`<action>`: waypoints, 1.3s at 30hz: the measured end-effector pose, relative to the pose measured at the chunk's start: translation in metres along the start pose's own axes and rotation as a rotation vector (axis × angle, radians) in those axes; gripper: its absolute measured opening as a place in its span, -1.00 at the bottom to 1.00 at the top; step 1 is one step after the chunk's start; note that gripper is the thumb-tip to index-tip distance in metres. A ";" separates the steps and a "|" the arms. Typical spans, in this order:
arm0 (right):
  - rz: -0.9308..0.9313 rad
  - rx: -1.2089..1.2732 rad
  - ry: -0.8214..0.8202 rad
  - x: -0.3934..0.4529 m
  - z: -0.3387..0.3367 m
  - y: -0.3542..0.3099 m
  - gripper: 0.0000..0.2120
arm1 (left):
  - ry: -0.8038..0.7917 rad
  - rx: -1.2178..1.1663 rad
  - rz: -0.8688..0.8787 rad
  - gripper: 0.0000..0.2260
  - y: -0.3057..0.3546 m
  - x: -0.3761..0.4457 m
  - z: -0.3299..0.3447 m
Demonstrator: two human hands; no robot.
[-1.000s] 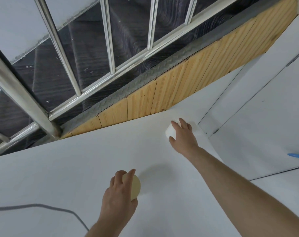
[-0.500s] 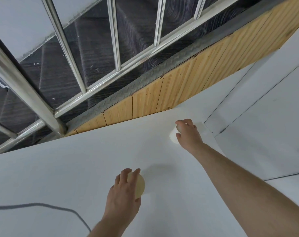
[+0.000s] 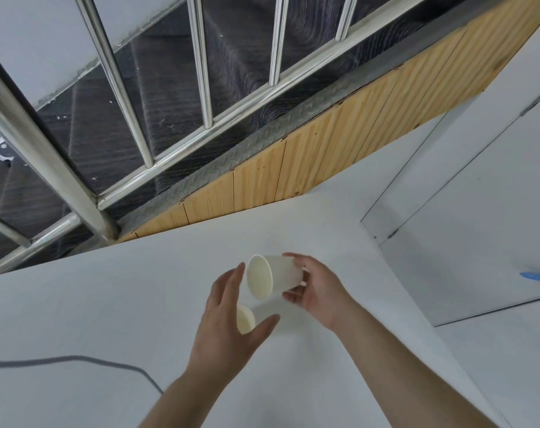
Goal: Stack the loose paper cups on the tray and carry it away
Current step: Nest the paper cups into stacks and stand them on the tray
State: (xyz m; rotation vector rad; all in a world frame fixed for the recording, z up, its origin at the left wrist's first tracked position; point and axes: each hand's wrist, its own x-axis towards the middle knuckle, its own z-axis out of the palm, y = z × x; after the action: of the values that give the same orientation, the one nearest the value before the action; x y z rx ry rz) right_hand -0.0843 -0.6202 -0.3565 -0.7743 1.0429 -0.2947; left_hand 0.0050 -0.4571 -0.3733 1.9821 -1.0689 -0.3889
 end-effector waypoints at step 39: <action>-0.490 -1.551 0.190 -0.037 -0.033 0.062 -0.32 | -0.208 0.458 -0.089 -0.42 -0.020 -0.023 0.019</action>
State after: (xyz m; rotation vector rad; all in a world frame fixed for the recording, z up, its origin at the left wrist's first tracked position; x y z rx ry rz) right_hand -0.1390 -0.5696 -0.3843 -2.4462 1.1431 0.1076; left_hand -0.0090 -0.4422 -0.4030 2.4410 -1.2906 -0.4336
